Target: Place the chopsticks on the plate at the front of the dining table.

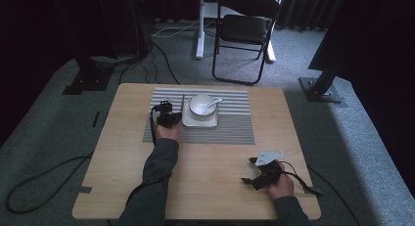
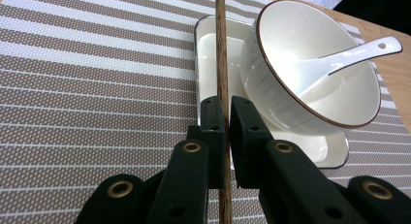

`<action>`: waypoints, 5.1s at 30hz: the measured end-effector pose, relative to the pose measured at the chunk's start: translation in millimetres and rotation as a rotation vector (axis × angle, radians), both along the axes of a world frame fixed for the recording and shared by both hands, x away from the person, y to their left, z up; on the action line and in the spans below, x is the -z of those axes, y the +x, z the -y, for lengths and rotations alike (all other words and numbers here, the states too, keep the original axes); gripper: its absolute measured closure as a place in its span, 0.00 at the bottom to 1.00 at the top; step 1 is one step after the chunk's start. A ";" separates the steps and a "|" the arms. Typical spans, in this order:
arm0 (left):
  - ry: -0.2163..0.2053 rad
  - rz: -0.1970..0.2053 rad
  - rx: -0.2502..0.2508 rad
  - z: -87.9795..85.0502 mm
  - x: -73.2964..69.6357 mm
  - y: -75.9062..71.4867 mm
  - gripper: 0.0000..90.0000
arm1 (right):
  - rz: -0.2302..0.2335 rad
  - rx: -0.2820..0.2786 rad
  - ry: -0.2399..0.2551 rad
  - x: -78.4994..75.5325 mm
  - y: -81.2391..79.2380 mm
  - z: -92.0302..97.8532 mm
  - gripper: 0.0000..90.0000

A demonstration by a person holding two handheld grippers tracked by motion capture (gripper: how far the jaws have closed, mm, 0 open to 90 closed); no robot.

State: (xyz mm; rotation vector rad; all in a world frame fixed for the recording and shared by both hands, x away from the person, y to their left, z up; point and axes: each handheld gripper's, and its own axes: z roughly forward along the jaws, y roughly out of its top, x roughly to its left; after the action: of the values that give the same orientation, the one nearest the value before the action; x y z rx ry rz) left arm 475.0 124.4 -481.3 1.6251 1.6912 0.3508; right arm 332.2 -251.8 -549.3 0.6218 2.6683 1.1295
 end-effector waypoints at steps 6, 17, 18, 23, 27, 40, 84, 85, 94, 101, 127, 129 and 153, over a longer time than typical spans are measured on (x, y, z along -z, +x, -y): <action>-0.001 0.000 -0.001 4.8 -0.3 4.2 0.94 | 0.000 0.000 0.000 0.0 0.0 0.0 0.12; -0.013 -0.008 -0.005 8.0 2.1 10.3 0.94 | 0.000 0.000 0.000 0.0 0.0 0.0 0.12; -0.016 -0.010 -0.004 7.6 2.3 10.8 0.94 | 0.000 0.000 0.000 0.0 0.0 0.0 0.12; -0.030 -0.004 0.000 7.6 2.8 13.9 0.94 | 0.000 0.000 0.000 0.0 0.0 0.0 0.12; -0.048 -0.008 -0.009 8.2 4.7 17.3 0.94 | 0.000 0.000 0.000 0.0 0.0 0.0 0.12; -0.092 -0.032 -0.036 10.8 15.6 35.2 0.94 | 0.000 0.000 0.000 0.0 0.0 0.0 0.12; -0.154 -0.085 -0.060 14.5 38.7 63.5 0.94 | 0.000 0.000 0.000 0.0 -0.1 0.0 0.12; -0.154 -0.086 -0.060 14.6 38.6 63.4 0.94 | 0.000 0.002 0.000 0.0 -0.2 -0.2 0.12; -0.157 -0.090 -0.059 13.3 39.0 62.6 0.90 | 0.000 0.003 0.000 0.0 -0.2 -0.2 0.12; -0.162 -0.084 -0.056 10.9 37.3 60.9 0.88 | 0.000 0.003 0.000 0.0 -0.2 -0.3 0.12; -0.132 -0.049 -0.056 -15.8 20.2 44.6 0.84 | 0.000 0.003 0.000 0.0 -0.2 -0.3 0.12; -0.111 -0.052 -0.047 -16.5 19.4 42.4 0.83 | 0.000 0.003 0.000 0.0 -0.2 -0.3 0.12; -0.020 -0.059 0.048 -18.9 2.6 21.8 0.74 | 0.000 0.003 0.000 0.0 -0.2 -0.3 0.12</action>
State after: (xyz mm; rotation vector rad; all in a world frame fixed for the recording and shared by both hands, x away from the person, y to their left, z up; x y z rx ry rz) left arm 496.9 143.3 -483.9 1.6732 1.6910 0.2631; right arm 331.9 -251.6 -549.3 0.6262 2.6666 1.1289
